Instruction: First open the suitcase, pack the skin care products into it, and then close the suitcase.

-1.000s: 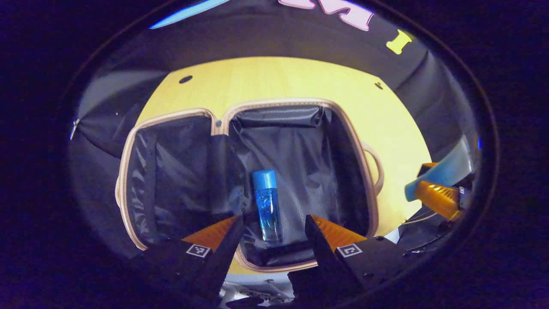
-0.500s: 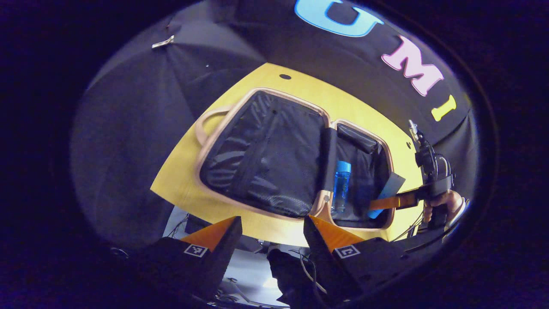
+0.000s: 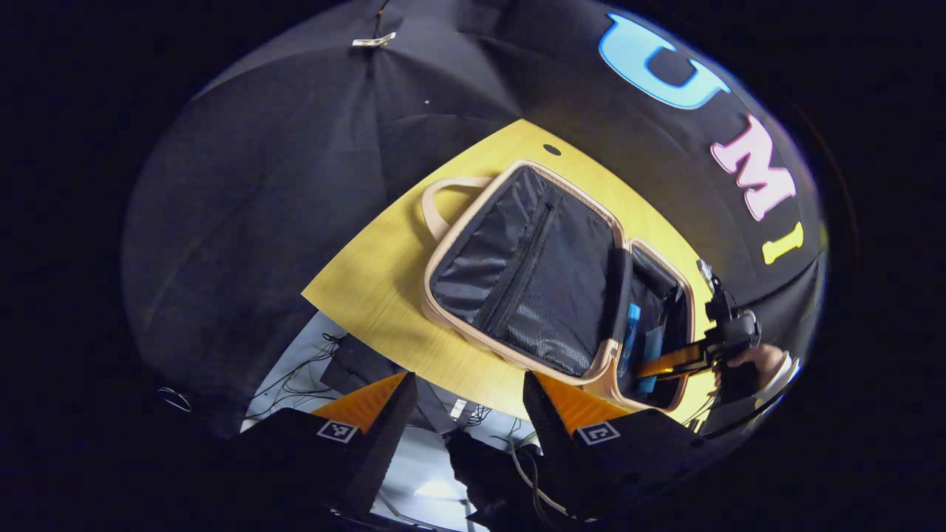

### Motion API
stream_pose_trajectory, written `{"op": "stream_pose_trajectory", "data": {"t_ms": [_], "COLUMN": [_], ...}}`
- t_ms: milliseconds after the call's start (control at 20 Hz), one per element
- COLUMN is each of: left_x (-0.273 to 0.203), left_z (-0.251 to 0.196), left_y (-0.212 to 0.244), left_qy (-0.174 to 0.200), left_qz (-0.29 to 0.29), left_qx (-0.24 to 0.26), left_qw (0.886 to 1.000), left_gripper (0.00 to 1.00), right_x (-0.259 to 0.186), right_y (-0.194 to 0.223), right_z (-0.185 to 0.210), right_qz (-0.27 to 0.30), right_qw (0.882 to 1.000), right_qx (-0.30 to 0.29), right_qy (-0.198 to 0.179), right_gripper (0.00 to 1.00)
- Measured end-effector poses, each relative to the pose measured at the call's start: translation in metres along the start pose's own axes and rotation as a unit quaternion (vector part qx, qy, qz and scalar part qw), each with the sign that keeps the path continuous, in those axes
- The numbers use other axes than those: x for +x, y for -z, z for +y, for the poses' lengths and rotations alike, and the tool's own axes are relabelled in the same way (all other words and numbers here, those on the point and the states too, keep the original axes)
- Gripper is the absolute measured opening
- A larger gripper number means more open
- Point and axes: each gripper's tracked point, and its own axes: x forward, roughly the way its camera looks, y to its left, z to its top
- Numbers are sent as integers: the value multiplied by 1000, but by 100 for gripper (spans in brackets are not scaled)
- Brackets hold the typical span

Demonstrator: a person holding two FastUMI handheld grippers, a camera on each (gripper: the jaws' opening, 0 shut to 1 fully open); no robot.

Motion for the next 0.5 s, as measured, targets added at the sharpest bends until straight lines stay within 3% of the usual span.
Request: {"op": "stream_pose_trajectory", "data": {"t_ms": [150,200,400,500], "left_x": [5,6,21,29], "left_z": [8,11,14,24], "left_y": [-20,-30,-75,-104], "left_qy": [-4,-6,-5,-10], "left_qz": [-9,-13,-22,-32], "left_qx": [-15,-17,-12,-3], "left_qw": [1000,1000,1000,999], "left_gripper": [92,92,92,92], "right_x": [-21,-33,-92,-119], "right_y": [0,-2,-12,-6], "right_z": [14,17,26,17], "right_qz": [-41,-62,-160,-209], "right_qw": [998,996,979,967], "right_qx": [-36,-49,-85,-109], "right_qy": [-26,-31,-95,-99], "right_gripper": [92,98,99,98]}}
